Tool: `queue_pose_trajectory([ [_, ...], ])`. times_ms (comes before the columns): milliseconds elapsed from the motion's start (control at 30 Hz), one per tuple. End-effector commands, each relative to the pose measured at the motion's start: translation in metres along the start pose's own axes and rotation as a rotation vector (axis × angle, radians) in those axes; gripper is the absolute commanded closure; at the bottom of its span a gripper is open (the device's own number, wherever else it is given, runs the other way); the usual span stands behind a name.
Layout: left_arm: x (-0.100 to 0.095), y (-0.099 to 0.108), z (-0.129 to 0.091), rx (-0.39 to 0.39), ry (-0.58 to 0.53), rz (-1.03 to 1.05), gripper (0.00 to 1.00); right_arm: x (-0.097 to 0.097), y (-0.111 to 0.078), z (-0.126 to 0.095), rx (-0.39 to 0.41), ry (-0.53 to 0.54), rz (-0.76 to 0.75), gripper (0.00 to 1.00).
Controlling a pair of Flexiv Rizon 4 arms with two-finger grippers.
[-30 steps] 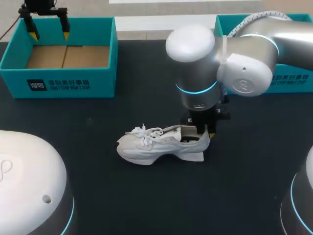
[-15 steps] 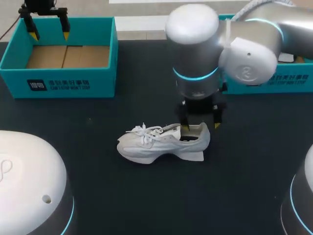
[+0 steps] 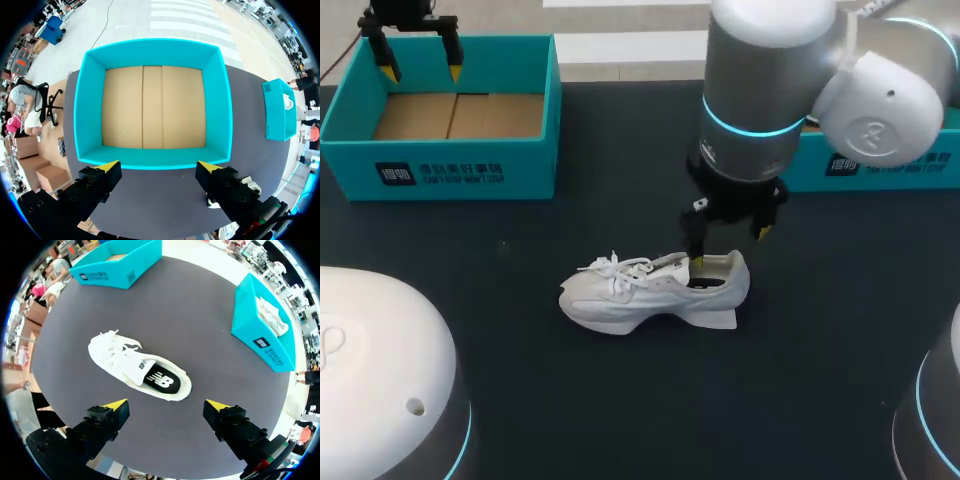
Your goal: Take the shoe out of the shoebox, open the shoe tongue, remove and reinsert the insole, then place the shoe into the shoebox
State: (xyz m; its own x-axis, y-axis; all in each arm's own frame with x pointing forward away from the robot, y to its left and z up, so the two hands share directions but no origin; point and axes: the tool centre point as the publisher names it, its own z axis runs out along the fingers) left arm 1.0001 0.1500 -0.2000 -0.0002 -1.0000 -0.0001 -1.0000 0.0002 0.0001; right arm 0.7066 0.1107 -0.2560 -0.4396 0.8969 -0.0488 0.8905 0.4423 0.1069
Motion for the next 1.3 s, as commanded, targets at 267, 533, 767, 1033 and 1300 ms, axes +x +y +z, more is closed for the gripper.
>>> queue_pose_trajectory([
  [267,0.000,0.000,0.000,0.000,0.000,0.000,0.00,-0.002,-0.007,0.001,-0.190,0.157,-0.475,0.00],
  [533,0.000,0.000,0.000,0.000,0.000,0.000,0.00,-0.002,-0.020,0.014,-0.134,0.157,-0.844,0.00],
  [767,0.000,0.000,0.000,0.000,0.000,0.000,0.00,-0.002,-0.020,0.014,-0.134,0.157,-0.844,0.00],
  [1033,0.000,0.000,0.000,0.000,0.000,0.000,0.00,-0.007,-0.020,0.014,-0.239,0.214,-0.793,0.00],
  [1300,0.000,0.000,0.000,0.000,0.000,0.000,0.00,-0.058,-0.035,0.016,-0.561,0.369,-0.707,0.00],
])
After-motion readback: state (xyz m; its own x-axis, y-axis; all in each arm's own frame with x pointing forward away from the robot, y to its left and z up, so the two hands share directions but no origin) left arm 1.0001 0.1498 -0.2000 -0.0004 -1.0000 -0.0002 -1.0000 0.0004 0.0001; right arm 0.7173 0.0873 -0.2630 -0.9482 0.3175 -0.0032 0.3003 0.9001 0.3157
